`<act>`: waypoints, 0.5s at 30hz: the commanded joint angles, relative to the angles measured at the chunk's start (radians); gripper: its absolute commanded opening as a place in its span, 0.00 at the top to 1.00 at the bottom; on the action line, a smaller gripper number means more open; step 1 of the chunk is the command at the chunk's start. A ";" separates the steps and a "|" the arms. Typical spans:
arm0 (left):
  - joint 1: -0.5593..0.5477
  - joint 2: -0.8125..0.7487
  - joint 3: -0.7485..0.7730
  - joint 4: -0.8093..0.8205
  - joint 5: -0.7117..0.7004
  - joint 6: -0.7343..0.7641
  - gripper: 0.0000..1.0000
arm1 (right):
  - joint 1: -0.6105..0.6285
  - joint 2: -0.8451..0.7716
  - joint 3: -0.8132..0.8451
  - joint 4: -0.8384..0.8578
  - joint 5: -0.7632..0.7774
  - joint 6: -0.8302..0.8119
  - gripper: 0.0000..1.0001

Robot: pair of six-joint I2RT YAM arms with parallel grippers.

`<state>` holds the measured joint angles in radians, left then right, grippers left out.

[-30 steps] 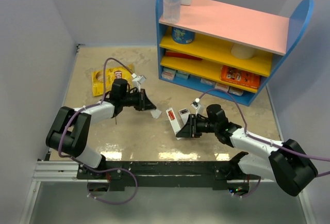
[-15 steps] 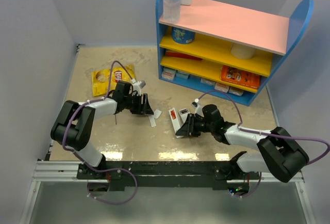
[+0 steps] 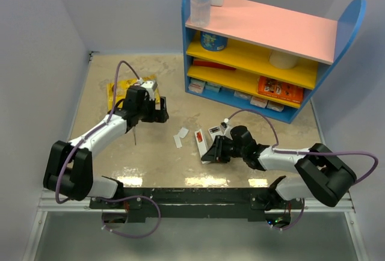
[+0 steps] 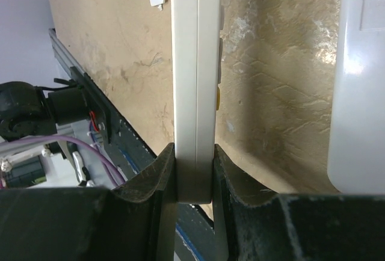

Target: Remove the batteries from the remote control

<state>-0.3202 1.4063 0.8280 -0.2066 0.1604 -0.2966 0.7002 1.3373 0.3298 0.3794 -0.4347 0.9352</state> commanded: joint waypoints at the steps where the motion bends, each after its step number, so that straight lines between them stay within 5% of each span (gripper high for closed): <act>1: 0.012 -0.062 0.019 -0.068 -0.265 -0.013 0.00 | 0.018 0.000 -0.017 0.084 0.074 0.076 0.87; 8: 0.035 -0.115 -0.023 -0.082 -0.523 -0.067 0.00 | 0.021 0.007 -0.029 0.075 0.103 0.128 0.79; 15: 0.089 -0.006 0.035 -0.142 -0.519 -0.088 0.14 | 0.022 -0.006 -0.041 0.050 0.102 0.134 0.69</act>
<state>-0.2623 1.3319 0.8143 -0.3069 -0.3149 -0.3595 0.7181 1.3479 0.3008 0.4019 -0.3557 1.0546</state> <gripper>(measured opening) 0.915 0.293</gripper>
